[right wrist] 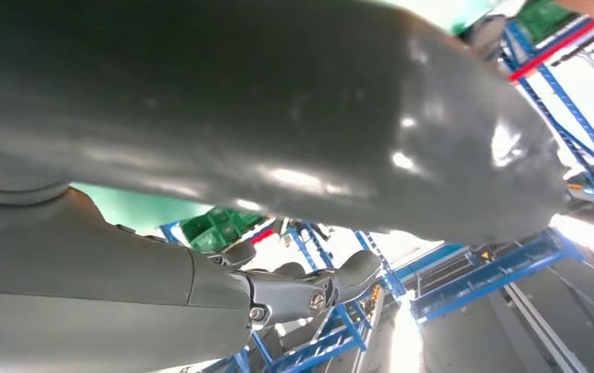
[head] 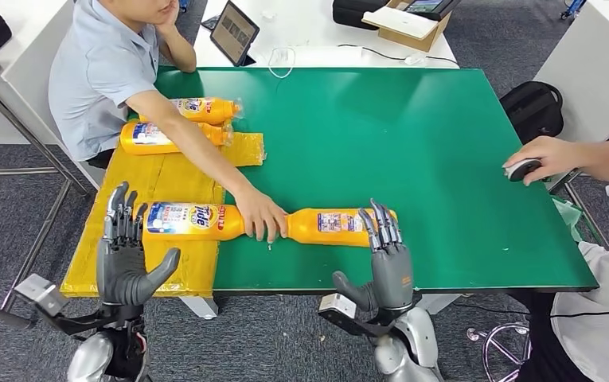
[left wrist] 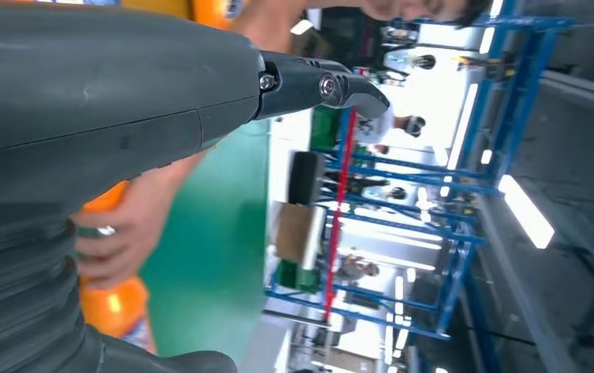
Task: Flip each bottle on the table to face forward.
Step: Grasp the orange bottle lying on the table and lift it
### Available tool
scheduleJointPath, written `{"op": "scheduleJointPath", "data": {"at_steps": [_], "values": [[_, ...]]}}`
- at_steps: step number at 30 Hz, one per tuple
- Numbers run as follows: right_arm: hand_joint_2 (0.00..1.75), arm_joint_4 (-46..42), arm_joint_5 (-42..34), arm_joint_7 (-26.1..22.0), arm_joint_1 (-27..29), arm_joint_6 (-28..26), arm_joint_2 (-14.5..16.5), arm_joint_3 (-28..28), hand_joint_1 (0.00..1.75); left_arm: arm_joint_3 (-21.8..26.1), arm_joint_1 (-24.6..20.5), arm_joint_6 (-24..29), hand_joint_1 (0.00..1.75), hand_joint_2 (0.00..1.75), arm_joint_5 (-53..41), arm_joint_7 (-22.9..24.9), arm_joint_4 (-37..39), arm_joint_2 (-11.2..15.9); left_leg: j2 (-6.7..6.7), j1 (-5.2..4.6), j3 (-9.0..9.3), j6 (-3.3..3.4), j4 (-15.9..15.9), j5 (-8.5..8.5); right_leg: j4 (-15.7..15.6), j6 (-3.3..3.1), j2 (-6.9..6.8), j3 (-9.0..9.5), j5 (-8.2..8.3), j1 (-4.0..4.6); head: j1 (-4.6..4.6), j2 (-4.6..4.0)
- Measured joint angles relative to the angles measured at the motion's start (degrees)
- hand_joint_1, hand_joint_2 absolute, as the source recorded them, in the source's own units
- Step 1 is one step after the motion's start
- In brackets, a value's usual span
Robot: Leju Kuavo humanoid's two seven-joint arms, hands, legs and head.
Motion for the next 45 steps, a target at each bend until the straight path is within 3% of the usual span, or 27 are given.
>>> {"op": "scheduleJointPath", "data": {"at_steps": [3, 9, 17, 21, 27, 33, 39, 45], "values": [[0.00, 1.03, 4.03, 3.52, -1.10, 0.01, -1.09, -0.03, 0.00, -0.24, 0.52, 0.15, 0.00, 1.75, -0.03, 0.21, -1.64, -0.09, 0.01, 0.04, 0.04, -0.02, -0.01, 0.04, 0.02, -0.02, 0.01, 0.03, 0.03, 0.04, -0.01, 0.00], [0.00, 6.97, 9.57, 15.18, -5.25, 1.76, -5.77, 0.65, 0.00, -0.19, 2.55, 1.02, 0.00, 1.75, -1.28, 0.19, -3.71, -0.22, -0.05, 0.03, 0.05, 0.01, 0.00, 0.10, 0.03, -0.02, -0.08, 0.11, 0.05, 0.02, 0.01, 0.00], [0.00, 11.62, 9.77, 16.07, -7.71, 2.08, -8.77, 1.70, 0.00, -0.07, 3.67, 1.26, 0.00, 1.75, -1.58, 0.07, -4.95, -0.40, -0.05, -0.02, 0.04, 0.03, 0.00, 0.08, 0.02, 0.00, -0.09, 0.08, 0.04, 0.00, -0.02, 0.00], [1.75, 12.49, 9.79, 16.12, -8.14, 2.09, -9.22, 1.84, 0.00, -0.05, 3.88, 1.29, 0.00, 1.75, -1.60, 0.07, -5.14, -0.48, -0.04, -0.01, 0.05, 0.02, 0.00, 0.08, 0.02, -0.01, -0.09, 0.08, 0.04, 0.00, -0.01, 0.00], [1.75, 15.80, 10.79, 20.12, -10.22, 5.99, -10.57, 2.39, 0.00, -0.27, 3.83, 2.00, 0.00, 1.75, -3.60, 0.38, -5.13, -0.53, -0.04, -0.02, 0.05, 0.03, 0.00, 0.10, 0.02, 0.00, -0.09, 0.09, 0.05, -0.01, -0.01, 0.00], [1.75, 25.97, 11.16, 20.69, -17.79, 8.63, -11.79, 3.69, 0.00, -1.66, 1.49, 3.15, 0.00, 1.75, -2.63, 3.56, -3.50, -0.53, -0.02, -0.05, 0.06, 0.08, 0.02, 0.15, 0.02, 0.04, -0.08, 0.11, 0.10, -0.03, -0.01, 0.00], [1.75, 35.63, 13.75, 22.74, -24.70, 14.03, -11.10, 6.68, 0.00, -3.07, -1.07, 4.37, 0.00, 1.75, -2.74, 4.59, -0.14, -0.55, -0.02, -0.03, 0.07, 0.07, 0.02, 0.17, 0.05, 0.04, -0.07, 0.10, 0.11, -0.01, -0.03, 0.00], [1.75, 41.46, 15.40, 23.30, -29.97, 15.50, -10.17, 9.15, 0.00, -4.26, -2.85, 4.41, 0.00, 1.75, -3.11, 4.71, 2.67, -0.57, -0.02, -0.02, 0.08, 0.07, 0.02, 0.17, 0.05, 0.04, -0.07, 0.10, 0.10, -0.01, -0.01, 0.00]]}}
